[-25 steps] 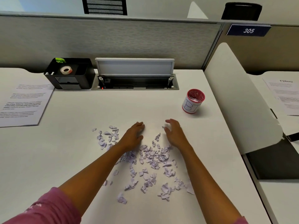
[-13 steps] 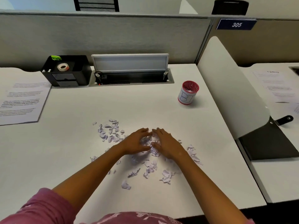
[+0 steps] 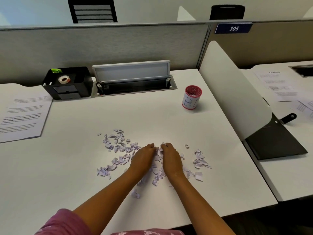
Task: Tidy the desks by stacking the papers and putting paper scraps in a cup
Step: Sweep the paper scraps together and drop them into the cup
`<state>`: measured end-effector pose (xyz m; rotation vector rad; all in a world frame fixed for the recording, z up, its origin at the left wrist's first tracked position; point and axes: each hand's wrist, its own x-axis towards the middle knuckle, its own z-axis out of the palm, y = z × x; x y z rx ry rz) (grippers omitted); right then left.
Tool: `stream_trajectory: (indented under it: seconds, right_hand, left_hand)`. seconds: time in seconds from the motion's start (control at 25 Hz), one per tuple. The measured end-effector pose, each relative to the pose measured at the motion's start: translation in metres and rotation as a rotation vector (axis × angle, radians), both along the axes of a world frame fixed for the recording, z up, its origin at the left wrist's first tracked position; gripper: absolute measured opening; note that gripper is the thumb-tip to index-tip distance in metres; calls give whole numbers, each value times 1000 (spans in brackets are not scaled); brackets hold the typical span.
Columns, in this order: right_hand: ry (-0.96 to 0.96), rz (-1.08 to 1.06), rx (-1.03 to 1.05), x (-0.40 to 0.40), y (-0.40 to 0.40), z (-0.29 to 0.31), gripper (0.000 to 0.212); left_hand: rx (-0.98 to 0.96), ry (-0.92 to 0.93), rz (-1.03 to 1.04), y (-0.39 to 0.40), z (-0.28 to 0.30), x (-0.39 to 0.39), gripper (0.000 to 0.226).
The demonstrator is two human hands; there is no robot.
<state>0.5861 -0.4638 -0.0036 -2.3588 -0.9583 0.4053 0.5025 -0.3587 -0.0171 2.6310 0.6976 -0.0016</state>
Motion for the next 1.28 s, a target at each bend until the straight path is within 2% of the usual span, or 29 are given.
stream_trajectory:
  seconds: [0.12,0.32,0.44,0.64,0.84,0.96,1.12,1.28]
  right_hand:
    - [-72,21,-17,7,-2,1,29]
    - [-16,2,81,32,-11,2,30]
    - [133,9,186,46,-12,12,22]
    - [353,-127,284,80,-12,9,17]
    - [792,-176,330,108,-13,14,15]
    - [923,-193,355,128,-2,22,18]
    - [894,-194,468,167,18,49,21]
    - [749,-304,697,227,45,80,20]
  left_hand:
    - [-7,22,75,4,5,3,22]
    - [-34,88,112,9,4,7,33]
    - [-36,40,158,7,7,10,20]
    - [-121,-75,266,10,16,16,16]
    - [-288,-93,396,18,30,22,8]
    - [-440,-104,438,35,45,33,6]
    - [-606,-148,498,48,56,49,24]
    - [-782,-244,538,53,66,73,15]
